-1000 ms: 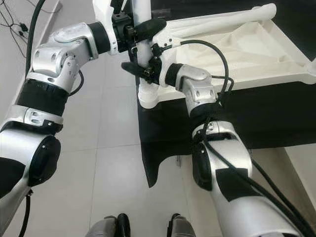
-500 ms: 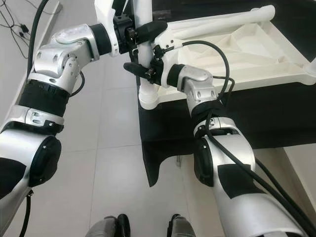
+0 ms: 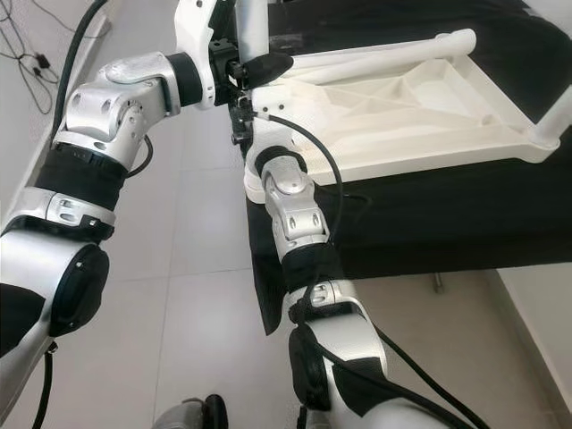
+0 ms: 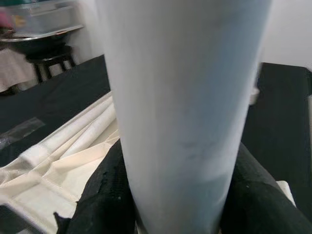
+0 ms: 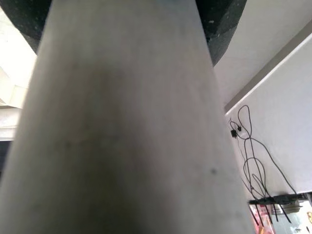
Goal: Building children table
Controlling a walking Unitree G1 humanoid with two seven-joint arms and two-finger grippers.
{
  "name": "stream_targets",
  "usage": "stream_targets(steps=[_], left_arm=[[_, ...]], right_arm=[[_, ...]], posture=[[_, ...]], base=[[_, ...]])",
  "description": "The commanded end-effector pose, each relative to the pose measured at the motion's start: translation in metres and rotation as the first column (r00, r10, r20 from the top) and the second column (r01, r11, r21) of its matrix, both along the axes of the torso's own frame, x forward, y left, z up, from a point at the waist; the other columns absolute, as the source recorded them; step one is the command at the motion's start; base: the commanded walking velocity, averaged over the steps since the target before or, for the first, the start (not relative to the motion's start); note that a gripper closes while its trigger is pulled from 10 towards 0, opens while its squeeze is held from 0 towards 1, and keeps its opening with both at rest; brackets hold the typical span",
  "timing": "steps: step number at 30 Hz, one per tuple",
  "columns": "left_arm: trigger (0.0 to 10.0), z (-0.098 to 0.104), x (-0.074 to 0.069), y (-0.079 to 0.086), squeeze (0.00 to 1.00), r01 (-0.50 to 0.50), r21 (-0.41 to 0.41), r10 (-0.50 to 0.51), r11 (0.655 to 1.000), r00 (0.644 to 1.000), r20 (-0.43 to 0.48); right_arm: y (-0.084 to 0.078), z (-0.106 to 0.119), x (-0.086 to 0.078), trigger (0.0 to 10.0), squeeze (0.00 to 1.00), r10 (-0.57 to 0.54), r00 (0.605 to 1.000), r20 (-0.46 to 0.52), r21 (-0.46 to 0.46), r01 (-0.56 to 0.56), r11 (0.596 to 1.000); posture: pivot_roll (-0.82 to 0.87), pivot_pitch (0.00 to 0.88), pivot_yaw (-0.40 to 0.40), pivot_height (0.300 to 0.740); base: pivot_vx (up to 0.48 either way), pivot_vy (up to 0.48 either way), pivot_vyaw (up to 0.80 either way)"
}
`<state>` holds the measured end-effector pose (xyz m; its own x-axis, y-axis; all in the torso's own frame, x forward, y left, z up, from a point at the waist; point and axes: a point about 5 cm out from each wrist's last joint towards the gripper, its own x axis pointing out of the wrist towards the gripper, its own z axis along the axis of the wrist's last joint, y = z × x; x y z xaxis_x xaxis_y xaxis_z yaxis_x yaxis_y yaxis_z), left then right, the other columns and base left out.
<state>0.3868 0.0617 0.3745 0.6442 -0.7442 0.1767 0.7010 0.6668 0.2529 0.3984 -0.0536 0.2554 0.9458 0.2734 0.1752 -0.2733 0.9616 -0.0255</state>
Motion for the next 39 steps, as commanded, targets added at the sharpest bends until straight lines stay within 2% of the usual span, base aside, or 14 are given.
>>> stream_targets(steps=[1, 6, 14, 15, 16, 17, 24, 33, 34, 35, 36, 38, 39], left_arm=[[10.0, 0.012, -0.003, 0.001, 0.00, -0.014, 0.024, 0.013, 1.000, 0.999, 0.047], [10.0, 0.015, -0.002, 0.001, 0.00, -0.024, 0.025, 0.023, 0.999, 0.998, 0.054], [10.0, 0.013, -0.001, 0.001, 0.00, -0.042, 0.031, 0.040, 0.999, 0.998, 0.057], [10.0, 0.013, 0.000, 0.001, 0.07, -0.047, 0.030, 0.046, 0.998, 0.997, 0.059], [10.0, 0.012, 0.000, 0.002, 0.07, -0.052, 0.030, 0.050, 0.998, 0.997, 0.060], [10.0, 0.012, 0.000, 0.002, 1.00, -0.051, 0.031, 0.049, 0.998, 0.997, 0.062], [10.0, 0.012, 0.000, 0.002, 1.00, -0.064, 0.024, 0.062, 0.998, 0.996, 0.067], [10.0, 0.014, 0.000, 0.001, 1.00, -0.058, 0.021, 0.056, 0.998, 0.996, 0.069], [10.0, 0.015, -0.001, 0.000, 0.32, -0.047, 0.019, 0.046, 0.999, 0.997, 0.066], [10.0, 0.015, -0.002, -0.001, 0.32, -0.028, 0.015, 0.027, 0.999, 0.998, 0.061], [10.0, 0.018, -0.004, -0.003, 0.00, 0.007, 0.006, -0.007, 1.000, 0.998, 0.057], [10.0, 0.025, -0.010, -0.008, 0.00, 0.085, -0.021, -0.084, 0.996, 0.995, 0.053], [10.0, 0.025, -0.010, -0.008, 0.00, 0.085, -0.021, -0.084, 0.996, 0.995, 0.053]], right_arm=[[-0.002, -0.030, 0.005, 0.0, 0.00, -0.026, 0.985, -0.172, 0.085, 0.041, 0.995], [0.005, -0.021, 0.007, 0.0, 0.00, 0.012, 0.987, -0.160, 0.103, 0.005, 0.995], [0.007, -0.020, -0.002, 0.0, 0.00, -0.033, 0.984, -0.174, 0.100, 0.051, 0.994], [0.006, -0.021, -0.003, 0.0, 0.00, -0.039, 0.983, -0.177, 0.097, 0.057, 0.994], [0.005, -0.021, -0.003, 0.0, 0.00, -0.044, 0.983, -0.179, 0.096, 0.062, 0.993], [0.004, -0.021, -0.002, 0.0, 0.00, -0.048, 0.983, -0.178, 0.095, 0.066, 0.993], [-0.005, -0.020, 0.002, 0.0, 0.00, -0.067, 0.983, -0.173, 0.093, 0.084, 0.992], [-0.006, -0.020, 0.000, 0.0, 0.00, -0.064, 0.982, -0.179, 0.100, 0.083, 0.992], [-0.006, -0.020, -0.001, 0.0, 0.00, -0.062, 0.982, -0.179, 0.101, 0.081, 0.992], [-0.005, -0.021, -0.002, 0.0, 0.00, -0.059, 0.982, -0.181, 0.101, 0.078, 0.992], [-0.004, -0.021, -0.002, 0.0, 0.00, -0.052, 0.982, -0.181, 0.103, 0.071, 0.992], [-0.002, -0.023, -0.004, 0.0, 0.00, -0.037, 0.983, -0.182, 0.105, 0.057, 0.993], [-0.002, -0.023, -0.004, 0.0, 0.00, -0.037, 0.983, -0.182, 0.105, 0.057, 0.993]], posture=[[0.05, 0.198, 0.040, 0.740], [0.05, 0.201, 0.041, 0.740], [0.05, 0.203, 0.040, 0.740], [0.05, 0.204, 0.039, 0.740], [0.05, 0.204, 0.039, 0.740], [0.05, 0.204, 0.039, 0.740], [0.05, 0.203, 0.040, 0.740], [0.05, 0.201, 0.041, 0.740], [0.05, 0.201, 0.041, 0.740], [0.04, 0.200, 0.042, 0.740], [0.04, 0.200, 0.041, 0.740], [0.04, 0.200, 0.041, 0.740], [0.04, 0.200, 0.041, 0.740]], base=[[0.000, 0.000, 0.00], [0.000, 0.000, 0.00], [0.000, 0.000, 0.00], [0.000, 0.000, 0.00], [0.000, 0.000, 0.00], [0.000, 0.000, 0.00], [0.000, 0.000, 0.00], [0.000, 0.000, 0.00], [0.000, 0.000, 0.00], [0.000, 0.000, 0.00], [0.000, 0.000, 0.00], [0.000, 0.000, 0.00], [0.000, 0.000, 0.00]])
